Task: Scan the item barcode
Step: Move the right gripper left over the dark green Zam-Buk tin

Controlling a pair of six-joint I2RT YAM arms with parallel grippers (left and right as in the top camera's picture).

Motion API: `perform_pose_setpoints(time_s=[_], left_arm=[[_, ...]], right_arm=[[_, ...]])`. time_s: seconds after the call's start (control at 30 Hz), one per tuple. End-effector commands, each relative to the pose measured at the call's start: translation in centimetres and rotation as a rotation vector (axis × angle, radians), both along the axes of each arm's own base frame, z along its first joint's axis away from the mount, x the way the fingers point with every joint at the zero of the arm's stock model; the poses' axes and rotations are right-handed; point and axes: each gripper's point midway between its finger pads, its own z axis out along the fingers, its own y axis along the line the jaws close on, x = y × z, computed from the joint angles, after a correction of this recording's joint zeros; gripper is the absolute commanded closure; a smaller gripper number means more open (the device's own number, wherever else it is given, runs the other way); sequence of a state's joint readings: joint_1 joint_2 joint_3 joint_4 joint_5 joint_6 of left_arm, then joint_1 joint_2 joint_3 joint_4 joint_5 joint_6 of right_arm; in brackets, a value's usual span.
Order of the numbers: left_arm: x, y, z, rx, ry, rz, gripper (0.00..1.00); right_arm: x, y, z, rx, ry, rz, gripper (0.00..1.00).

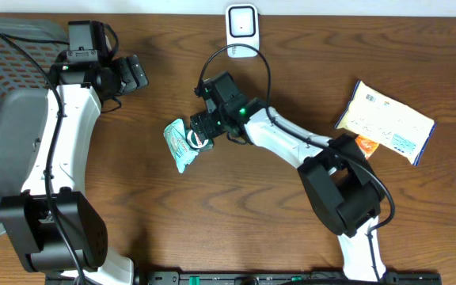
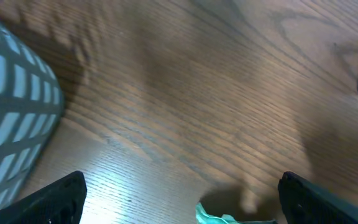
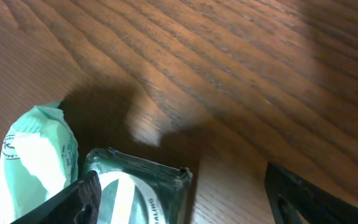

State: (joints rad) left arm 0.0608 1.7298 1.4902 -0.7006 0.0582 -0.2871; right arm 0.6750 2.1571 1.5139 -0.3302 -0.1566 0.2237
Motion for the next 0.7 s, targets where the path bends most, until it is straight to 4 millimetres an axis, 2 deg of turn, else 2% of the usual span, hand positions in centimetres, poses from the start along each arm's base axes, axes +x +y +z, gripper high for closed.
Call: perform_pose_setpoints(time_s=[0.0,0.17,0.37,0.5,0.67], left_arm=[[0.2,0.7,1.3,0.047,-0.027,0.011,0.02],[-0.1,0.7,1.1,0.046,-0.012,0.011,0.02],[-0.1,0.7,1.1,0.046,-0.012,0.011,0.02],[-0.1,0.7,1.1,0.046,-0.012,0.011,0.02],[-0.1,0.7,1.1,0.046,-0.012,0.011,0.02]], right_arm=[[-0.5,0.7,-1.5,-0.045,-0.01,0.009,0.24],[-2.2,1.7,-2.3,-0.067,0.008,0.05,0.26],[-3.8,1.5,-3.2,-0.108,0.053,0.07,0.29],[-4.1,-0.3,-3.7,-0.179,0.088,0.048,0.29],[-3.1,-3.2,-2.4,-0.266,0.083,0.087,0.28]])
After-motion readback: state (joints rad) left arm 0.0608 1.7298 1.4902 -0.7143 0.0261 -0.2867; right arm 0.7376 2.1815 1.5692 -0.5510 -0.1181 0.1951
